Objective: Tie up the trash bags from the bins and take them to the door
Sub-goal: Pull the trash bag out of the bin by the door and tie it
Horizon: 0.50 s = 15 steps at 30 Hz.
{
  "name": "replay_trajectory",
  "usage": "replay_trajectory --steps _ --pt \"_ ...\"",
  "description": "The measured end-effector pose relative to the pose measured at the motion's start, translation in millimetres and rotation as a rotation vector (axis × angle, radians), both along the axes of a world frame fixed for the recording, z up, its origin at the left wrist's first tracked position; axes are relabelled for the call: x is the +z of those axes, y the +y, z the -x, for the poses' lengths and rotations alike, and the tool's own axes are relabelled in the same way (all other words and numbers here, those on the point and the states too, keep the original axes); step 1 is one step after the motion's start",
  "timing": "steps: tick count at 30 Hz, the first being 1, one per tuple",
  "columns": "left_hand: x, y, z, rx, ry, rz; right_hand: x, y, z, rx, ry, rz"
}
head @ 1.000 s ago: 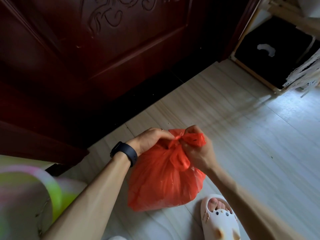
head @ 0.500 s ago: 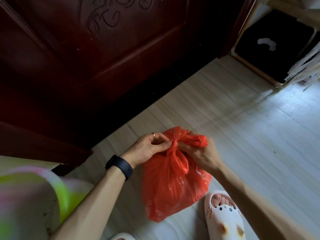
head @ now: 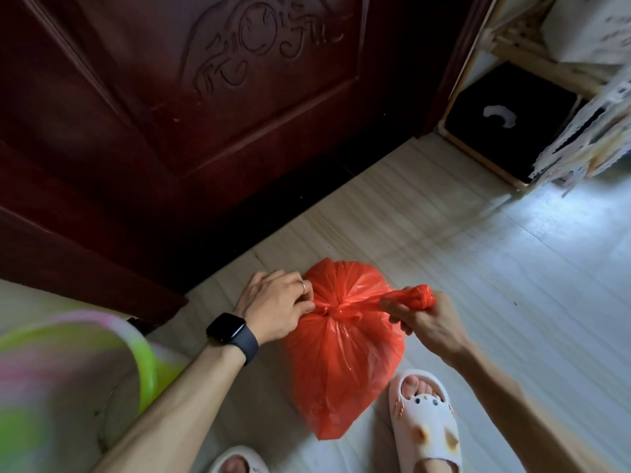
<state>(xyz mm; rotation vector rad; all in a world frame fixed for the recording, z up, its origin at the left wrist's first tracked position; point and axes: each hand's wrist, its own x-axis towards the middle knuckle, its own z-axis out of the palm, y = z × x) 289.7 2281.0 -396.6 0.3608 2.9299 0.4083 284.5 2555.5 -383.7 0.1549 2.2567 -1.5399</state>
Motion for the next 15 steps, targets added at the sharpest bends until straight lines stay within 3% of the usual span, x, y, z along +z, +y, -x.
replay_trajectory --steps 4,6,8,12,15 --pt "5 8 -13 0.065 -0.108 0.023 8 4 -11 0.044 -0.028 -0.028" --pt "19 14 -13 0.154 -0.175 -0.146 11 5 -16 0.035 0.043 -0.063" --pt "25 26 -7 0.159 -0.119 -0.293 19 2 -19 0.005 0.155 -0.083" --pt "18 61 -2 0.008 -0.104 -0.247 37 -18 -23 0.025 0.335 -0.093" --pt "-1 66 -7 0.059 -0.096 -0.370 40 -25 -19 -0.084 0.325 -0.058"
